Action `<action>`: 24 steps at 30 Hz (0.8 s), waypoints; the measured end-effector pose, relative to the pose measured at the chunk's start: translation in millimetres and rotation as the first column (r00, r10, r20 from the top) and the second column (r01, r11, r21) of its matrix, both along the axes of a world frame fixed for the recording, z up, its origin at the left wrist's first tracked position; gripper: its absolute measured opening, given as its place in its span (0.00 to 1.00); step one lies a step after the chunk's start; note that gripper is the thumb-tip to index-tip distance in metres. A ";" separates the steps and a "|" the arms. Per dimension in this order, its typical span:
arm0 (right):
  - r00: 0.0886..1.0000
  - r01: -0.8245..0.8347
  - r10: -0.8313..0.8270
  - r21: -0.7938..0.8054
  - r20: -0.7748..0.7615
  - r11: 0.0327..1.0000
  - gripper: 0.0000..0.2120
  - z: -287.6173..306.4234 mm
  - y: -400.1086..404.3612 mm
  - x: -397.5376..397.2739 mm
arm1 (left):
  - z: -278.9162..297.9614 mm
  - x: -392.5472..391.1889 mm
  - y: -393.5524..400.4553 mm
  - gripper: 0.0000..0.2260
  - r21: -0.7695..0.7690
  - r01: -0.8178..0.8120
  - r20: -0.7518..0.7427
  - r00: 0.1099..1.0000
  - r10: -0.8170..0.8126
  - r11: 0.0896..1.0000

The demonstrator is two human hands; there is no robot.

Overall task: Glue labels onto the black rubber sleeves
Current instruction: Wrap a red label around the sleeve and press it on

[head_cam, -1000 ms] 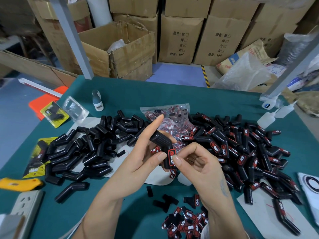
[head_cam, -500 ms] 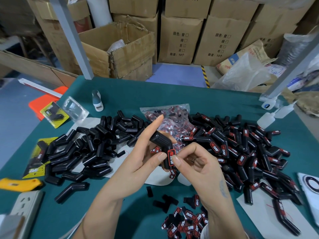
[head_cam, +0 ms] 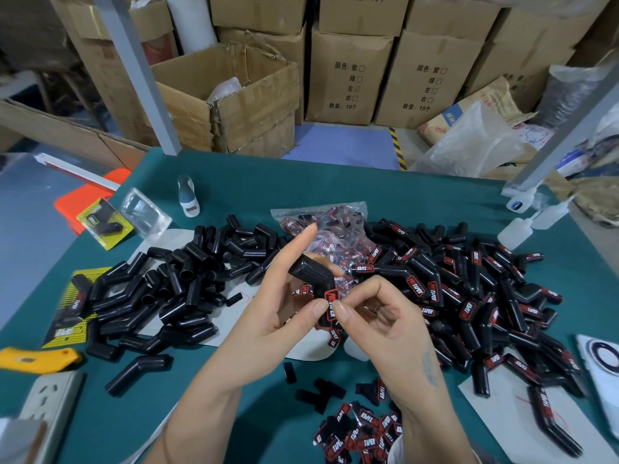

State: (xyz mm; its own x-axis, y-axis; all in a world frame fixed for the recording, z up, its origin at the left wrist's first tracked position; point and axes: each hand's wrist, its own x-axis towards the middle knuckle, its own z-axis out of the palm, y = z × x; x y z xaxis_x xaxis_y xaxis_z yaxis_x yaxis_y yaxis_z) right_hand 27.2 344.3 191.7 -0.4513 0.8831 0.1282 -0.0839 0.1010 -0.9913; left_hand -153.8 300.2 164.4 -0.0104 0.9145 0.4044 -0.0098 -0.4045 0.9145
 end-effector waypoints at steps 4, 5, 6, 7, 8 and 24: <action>1.000 0.030 -0.030 0.035 -0.008 0.999 0.07 -2.1 -1.3 -0.6 | 0.5 4.4 3.2 0.32 0.037 -0.009 0.054 0.998 0.007 0.999; 0.999 0.049 -0.049 0.044 -0.016 0.998 0.07 -2.9 -1.8 -0.4 | 0.5 5.8 4.5 0.33 0.049 -0.027 0.073 0.997 0.024 0.998; 0.997 0.072 -0.070 0.055 -0.026 0.996 0.08 -3.4 -2.0 0.1 | 0.4 7.2 6.1 0.35 0.056 -0.052 0.098 0.994 0.047 0.997; 0.995 0.093 -0.091 0.067 -0.037 0.993 0.08 -3.6 -1.9 0.6 | 0.7 9.0 7.7 0.36 0.057 -0.080 0.133 0.989 0.072 0.995; 0.993 0.109 -0.105 0.076 -0.047 0.991 0.09 -3.7 -1.8 0.9 | 1.1 11.1 9.2 0.37 0.054 -0.105 0.182 0.979 0.093 0.993; 0.992 0.118 -0.110 0.147 -0.066 0.982 0.08 -1.4 -2.4 -3.7 | 8.6 37.7 4.5 0.24 -0.077 -0.176 0.605 0.774 0.186 0.981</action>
State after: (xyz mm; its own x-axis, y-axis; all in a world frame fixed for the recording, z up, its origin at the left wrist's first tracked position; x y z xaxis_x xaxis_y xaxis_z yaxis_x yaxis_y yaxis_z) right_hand 23.5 341.9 190.3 -0.3369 0.8969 0.2864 -0.1194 0.2610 -0.9579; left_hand -116.1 304.7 173.0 -0.4148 0.8765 0.2442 -0.4923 -0.4419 0.7499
